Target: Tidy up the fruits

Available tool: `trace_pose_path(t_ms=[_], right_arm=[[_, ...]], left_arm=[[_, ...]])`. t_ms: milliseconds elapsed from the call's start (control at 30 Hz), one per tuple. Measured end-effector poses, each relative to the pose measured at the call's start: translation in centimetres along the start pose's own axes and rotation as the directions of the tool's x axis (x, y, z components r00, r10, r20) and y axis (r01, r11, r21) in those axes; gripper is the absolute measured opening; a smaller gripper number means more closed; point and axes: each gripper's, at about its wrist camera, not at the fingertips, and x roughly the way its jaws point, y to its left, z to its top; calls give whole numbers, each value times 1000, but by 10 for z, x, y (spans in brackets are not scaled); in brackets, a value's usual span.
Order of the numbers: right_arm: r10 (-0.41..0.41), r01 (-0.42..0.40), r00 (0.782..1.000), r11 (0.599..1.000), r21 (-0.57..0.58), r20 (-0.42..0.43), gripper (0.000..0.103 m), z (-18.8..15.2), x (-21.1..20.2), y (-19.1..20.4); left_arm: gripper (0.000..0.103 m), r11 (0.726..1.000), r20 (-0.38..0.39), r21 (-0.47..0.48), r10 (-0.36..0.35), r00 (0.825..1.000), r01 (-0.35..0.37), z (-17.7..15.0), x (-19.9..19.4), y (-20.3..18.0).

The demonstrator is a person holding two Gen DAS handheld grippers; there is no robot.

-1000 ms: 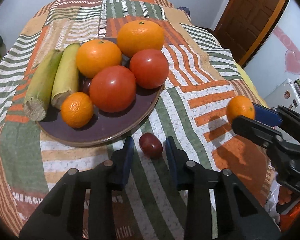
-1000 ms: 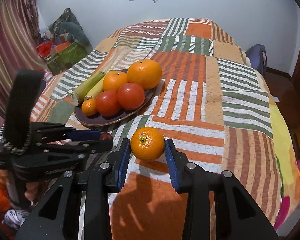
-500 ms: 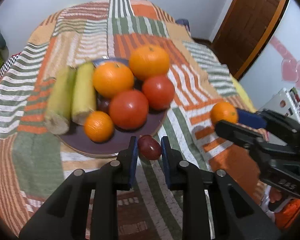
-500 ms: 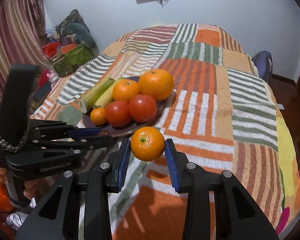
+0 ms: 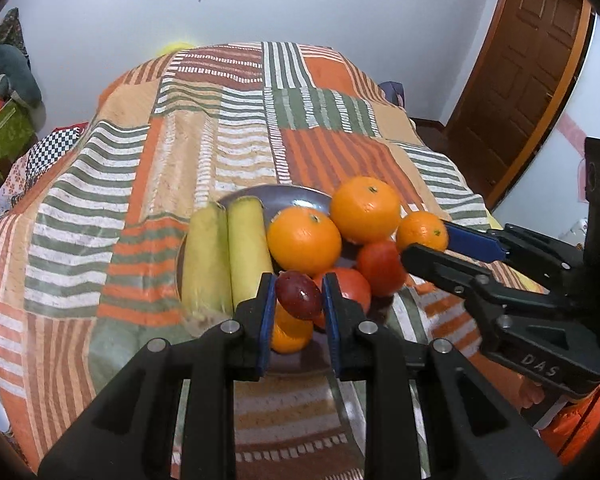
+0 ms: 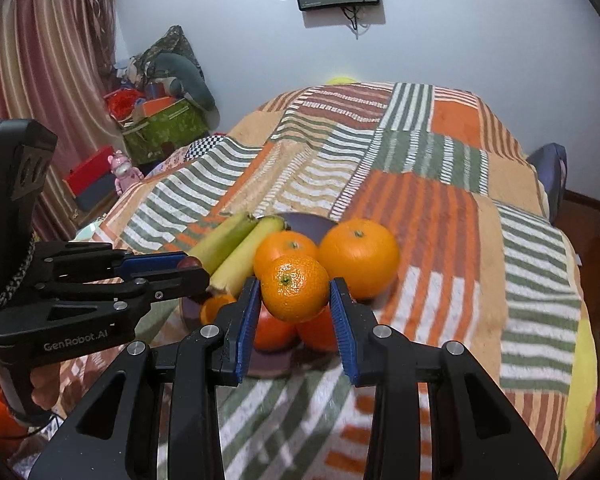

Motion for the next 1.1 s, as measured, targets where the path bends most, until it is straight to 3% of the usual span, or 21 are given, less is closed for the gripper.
trace_pose_path(t_ms=[300, 733, 900, 1100], right_arm=[[-17, 14, 998, 999, -34, -65, 32, 0, 34, 4], [-17, 15, 997, 1000, -23, -76, 35, 3, 38, 1], [-20, 19, 999, 1000, -16, -43, 35, 8, 20, 3], [-43, 45, 996, 999, -27, 77, 37, 24, -36, 12]], left_arm=[[23, 1000, -28, 17, -6, 1000, 6, 4, 29, 5], [23, 999, -64, -23, -36, 997, 35, 4, 43, 16], [23, 999, -17, -37, -18, 1000, 17, 8, 21, 17], [23, 999, 115, -33, 14, 993, -10, 16, -41, 9]])
